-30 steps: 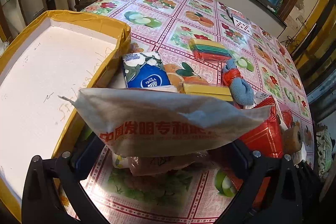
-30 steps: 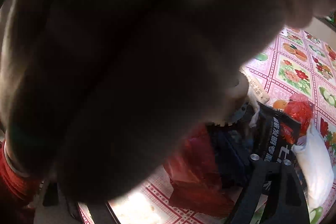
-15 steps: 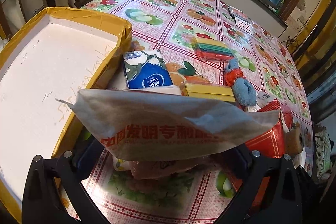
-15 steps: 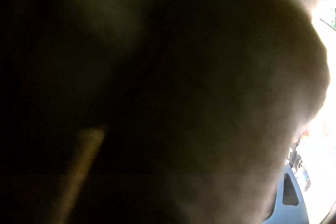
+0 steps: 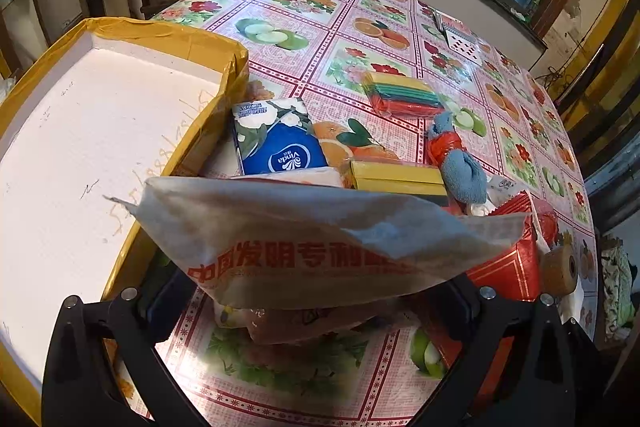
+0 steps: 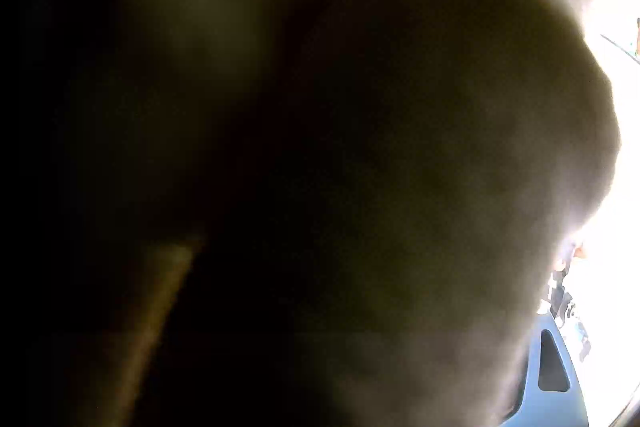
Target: Organize soft objects
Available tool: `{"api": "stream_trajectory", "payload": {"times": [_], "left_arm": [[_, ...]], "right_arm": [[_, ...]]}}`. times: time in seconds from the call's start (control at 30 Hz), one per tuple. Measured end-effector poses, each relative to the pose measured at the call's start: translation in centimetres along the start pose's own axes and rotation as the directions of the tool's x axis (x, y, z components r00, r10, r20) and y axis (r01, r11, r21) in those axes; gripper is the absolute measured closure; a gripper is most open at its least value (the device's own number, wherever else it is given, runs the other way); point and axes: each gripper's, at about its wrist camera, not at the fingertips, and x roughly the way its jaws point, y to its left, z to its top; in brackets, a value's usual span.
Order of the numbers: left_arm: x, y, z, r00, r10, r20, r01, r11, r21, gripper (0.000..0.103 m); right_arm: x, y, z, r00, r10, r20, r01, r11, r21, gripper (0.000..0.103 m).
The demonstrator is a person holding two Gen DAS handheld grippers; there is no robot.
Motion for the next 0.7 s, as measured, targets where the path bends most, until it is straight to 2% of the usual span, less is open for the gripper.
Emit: {"api": "stream_trajectory", "payload": {"times": [0.6,0.7], "left_arm": [[0.33,0.46,0.01,1.000,0.022,-0.009,-0.022,1.000,0.003,0.001],[0.34,0.67,0.12,1.000,0.026,-0.012,-0.026,1.000,0.006,0.009]], "right_arm": [[0.03,-0.48,0.23,1.000,0.005,0.005,-0.005,1.000,0.016,0.022],[0.23,-0.70,0.37,1.000,-0.004,0.001,0.004,1.000,0.022,0.032]]}}
